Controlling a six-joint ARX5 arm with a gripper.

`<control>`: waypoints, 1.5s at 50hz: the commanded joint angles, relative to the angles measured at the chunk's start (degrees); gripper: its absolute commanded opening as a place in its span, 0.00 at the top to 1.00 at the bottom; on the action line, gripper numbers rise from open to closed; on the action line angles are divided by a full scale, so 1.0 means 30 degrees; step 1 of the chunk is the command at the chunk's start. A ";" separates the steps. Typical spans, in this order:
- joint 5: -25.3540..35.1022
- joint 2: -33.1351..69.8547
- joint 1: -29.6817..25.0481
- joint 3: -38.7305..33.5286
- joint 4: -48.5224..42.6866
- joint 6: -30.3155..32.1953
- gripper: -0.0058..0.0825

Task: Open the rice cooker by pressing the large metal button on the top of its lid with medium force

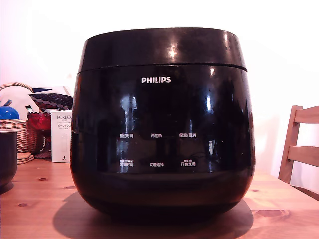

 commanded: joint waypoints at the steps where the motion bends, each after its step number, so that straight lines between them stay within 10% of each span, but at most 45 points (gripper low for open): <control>1: 0.0051 0.0874 -0.0372 0.0474 0.0087 -0.0022 0.96; 50: -0.7708 1.4753 -0.9384 0.5129 0.3570 0.7351 0.96; 75: -0.9814 1.9336 -1.1132 0.6805 0.3315 0.8772 0.96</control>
